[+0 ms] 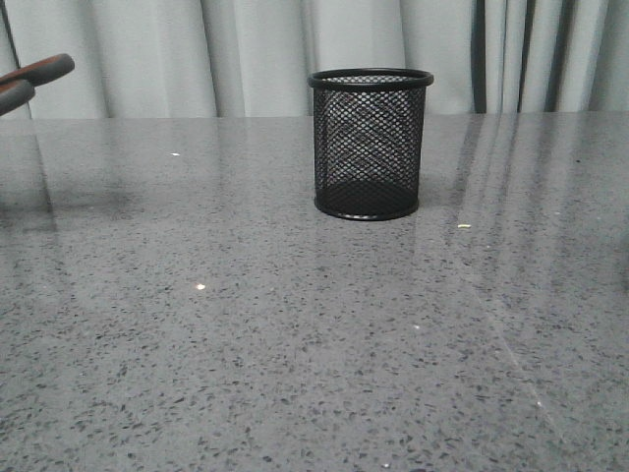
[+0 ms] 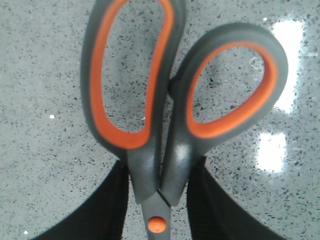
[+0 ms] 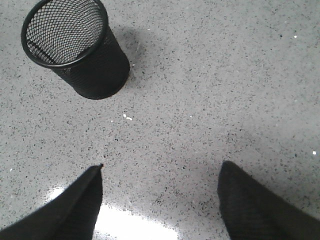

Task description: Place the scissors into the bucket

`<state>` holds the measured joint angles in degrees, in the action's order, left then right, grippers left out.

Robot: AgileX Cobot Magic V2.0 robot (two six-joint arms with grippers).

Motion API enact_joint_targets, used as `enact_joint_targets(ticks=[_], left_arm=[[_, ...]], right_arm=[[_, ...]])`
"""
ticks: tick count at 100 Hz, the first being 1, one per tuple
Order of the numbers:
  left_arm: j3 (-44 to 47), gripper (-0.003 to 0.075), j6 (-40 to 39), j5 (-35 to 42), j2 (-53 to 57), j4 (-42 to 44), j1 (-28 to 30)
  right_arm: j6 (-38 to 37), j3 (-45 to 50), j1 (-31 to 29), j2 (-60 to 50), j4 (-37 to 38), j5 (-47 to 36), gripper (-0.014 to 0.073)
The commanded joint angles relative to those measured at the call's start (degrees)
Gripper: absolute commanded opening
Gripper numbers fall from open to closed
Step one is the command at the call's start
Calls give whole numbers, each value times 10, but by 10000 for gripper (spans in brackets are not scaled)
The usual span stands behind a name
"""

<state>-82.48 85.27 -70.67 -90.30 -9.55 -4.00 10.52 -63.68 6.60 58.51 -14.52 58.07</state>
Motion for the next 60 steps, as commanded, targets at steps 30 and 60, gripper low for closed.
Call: enact_joint_targets(ticks=[30,60], left_arm=[[-18,43,-6,-25,26,-26,1],[-24,43,-7,-25,31,-53,-13]], right_arm=[[6,-18,0,-5,-12,-32,445],[81,-18,0,-5,-140,-58,445]])
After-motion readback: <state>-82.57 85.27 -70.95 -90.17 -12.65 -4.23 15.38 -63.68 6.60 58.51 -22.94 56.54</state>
